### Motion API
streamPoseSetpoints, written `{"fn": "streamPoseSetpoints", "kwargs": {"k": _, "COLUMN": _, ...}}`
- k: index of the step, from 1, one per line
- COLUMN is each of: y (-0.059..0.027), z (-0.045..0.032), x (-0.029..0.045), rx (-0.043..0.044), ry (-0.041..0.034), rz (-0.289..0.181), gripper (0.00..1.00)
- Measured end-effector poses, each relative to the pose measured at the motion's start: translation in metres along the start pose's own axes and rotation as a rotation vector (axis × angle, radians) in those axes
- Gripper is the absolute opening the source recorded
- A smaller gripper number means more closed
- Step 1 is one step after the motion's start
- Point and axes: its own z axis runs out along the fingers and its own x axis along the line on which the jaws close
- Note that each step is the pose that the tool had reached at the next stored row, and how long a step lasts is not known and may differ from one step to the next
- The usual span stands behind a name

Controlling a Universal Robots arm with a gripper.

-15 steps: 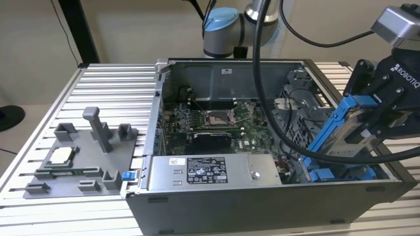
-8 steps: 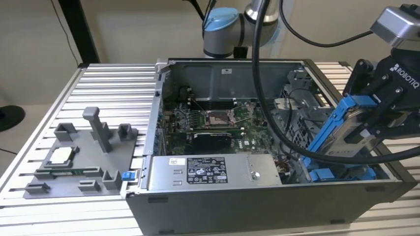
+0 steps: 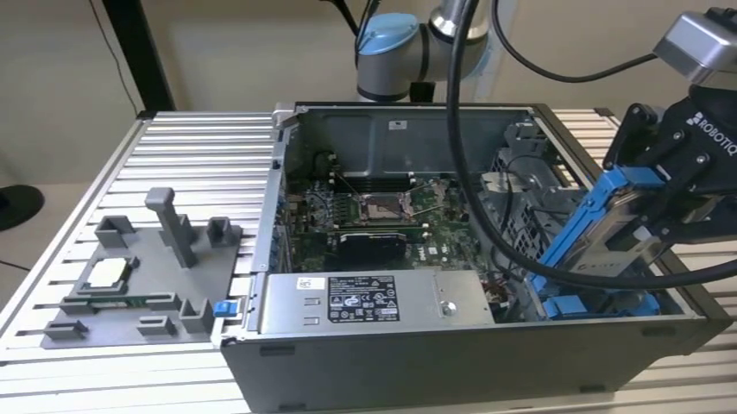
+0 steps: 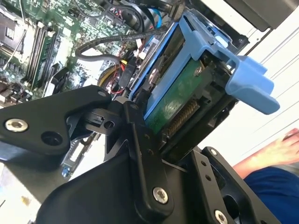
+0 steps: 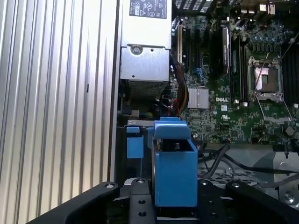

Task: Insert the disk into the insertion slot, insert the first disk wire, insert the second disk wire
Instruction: 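Insert the disk into the insertion slot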

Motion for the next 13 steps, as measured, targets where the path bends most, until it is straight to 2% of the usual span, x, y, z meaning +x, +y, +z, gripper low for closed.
{"fn": "streamPoseSetpoints", "kwargs": {"k": 13, "y": -0.0023, "z": 0.0033, "x": 0.0014, "rx": 0.0004, "ry": -0.0002, "rz": -0.005, "gripper": 0.00}}
